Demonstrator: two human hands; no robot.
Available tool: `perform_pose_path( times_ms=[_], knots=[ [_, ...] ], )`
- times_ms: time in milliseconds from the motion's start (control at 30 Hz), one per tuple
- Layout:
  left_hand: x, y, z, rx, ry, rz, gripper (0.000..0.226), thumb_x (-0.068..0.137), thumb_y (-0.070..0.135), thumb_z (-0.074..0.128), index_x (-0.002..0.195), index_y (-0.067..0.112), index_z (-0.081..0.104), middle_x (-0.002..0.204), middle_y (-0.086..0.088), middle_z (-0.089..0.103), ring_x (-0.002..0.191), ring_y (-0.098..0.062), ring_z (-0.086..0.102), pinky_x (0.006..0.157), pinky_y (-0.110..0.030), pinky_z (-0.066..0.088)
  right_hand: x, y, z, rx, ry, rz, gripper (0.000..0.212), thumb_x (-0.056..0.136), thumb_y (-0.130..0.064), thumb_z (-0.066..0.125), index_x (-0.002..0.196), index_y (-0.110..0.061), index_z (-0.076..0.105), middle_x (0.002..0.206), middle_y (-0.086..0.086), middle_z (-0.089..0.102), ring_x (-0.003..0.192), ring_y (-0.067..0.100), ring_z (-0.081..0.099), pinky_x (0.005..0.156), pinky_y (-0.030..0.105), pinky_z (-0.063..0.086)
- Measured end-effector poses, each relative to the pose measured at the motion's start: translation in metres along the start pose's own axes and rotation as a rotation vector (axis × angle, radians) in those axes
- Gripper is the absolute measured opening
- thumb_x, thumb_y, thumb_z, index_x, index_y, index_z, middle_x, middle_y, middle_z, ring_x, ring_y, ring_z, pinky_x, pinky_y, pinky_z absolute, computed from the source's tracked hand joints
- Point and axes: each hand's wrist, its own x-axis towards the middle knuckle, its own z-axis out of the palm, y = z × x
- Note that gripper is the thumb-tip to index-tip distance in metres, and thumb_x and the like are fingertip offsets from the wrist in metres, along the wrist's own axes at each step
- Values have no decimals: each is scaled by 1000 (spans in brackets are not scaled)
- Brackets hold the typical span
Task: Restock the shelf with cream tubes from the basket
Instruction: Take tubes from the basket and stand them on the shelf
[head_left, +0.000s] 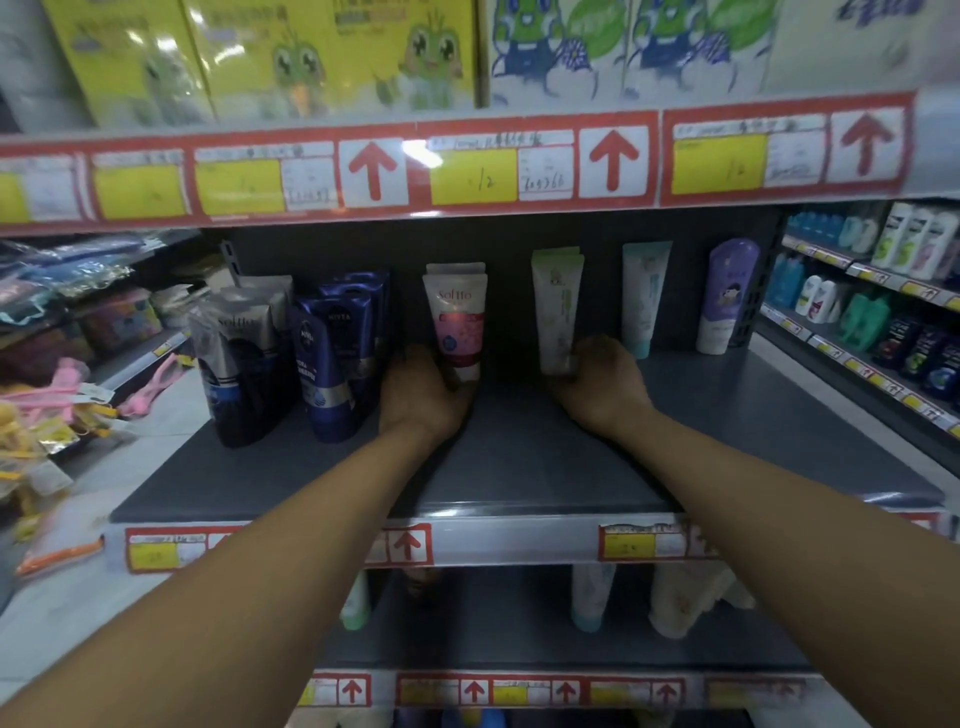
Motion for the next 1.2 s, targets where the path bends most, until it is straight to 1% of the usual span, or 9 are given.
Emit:
perform_pose_path(
  times_ms=[100,200,333,433,667,867,933,1033,1200],
  knots=[
    [-17,2,-12,47,-67,69,52,89,42,76,126,8,62,125,-17,68,116,-37,65,90,-38,53,-24,-3,-8,-81,-17,-102,33,95,-34,61,110,-6,65,110,16,64,102,36,61,81,37,53],
    [-36,5,-27,80,-95,141,41,91,37,75,127,18,68,128,-9,69,117,-29,67,95,-34,54,-47,-6,-22,-106,-6,-143,36,94,-36,61,120,-12,65,117,12,62,107,31,60,85,37,53],
    [-67,11,-48,76,-109,142,33,94,31,72,125,20,67,120,-5,69,109,-26,68,89,-36,56,-78,-12,-41,-77,28,-170,28,92,-32,62,116,-19,66,108,9,65,98,28,63,79,37,55],
    [-89,15,-62,84,-93,134,29,93,32,70,119,21,67,117,-4,69,102,-22,67,82,-37,56,-98,-17,-52,-70,66,-188,18,92,-30,62,107,-21,65,100,6,63,91,26,63,71,33,50],
    [-142,19,-93,117,-41,226,30,93,30,66,120,18,65,118,-6,66,110,-27,64,88,-42,57,-158,-35,-66,-137,88,-243,25,90,-23,62,114,-13,66,112,8,57,103,27,57,85,41,52],
    [-188,14,-102,78,-33,259,23,96,31,66,119,26,61,114,4,62,99,-11,56,79,-28,48,-208,-43,-59,-111,78,-324,28,94,-28,65,120,-21,62,117,-4,55,108,14,54,90,32,53],
    [-206,11,-99,38,-59,253,24,98,31,66,121,27,61,113,7,61,99,-10,59,78,-28,51,-223,-46,-52,-102,69,-330,28,94,-29,66,121,-25,61,117,-7,54,109,11,53,92,29,53],
    [-231,3,-87,13,-89,244,21,97,30,65,118,26,63,110,6,64,97,-14,64,81,-36,59,-247,-46,-37,-98,55,-350,27,93,-29,66,119,-25,61,116,-8,54,107,9,52,92,27,52],
    [-270,-25,-56,37,-150,216,23,93,30,64,116,25,66,107,5,68,98,-17,66,79,-31,51,-287,-27,-1,-83,-12,-362,23,91,-28,64,112,-20,64,111,-4,56,105,15,55,85,34,54]
  ],
)
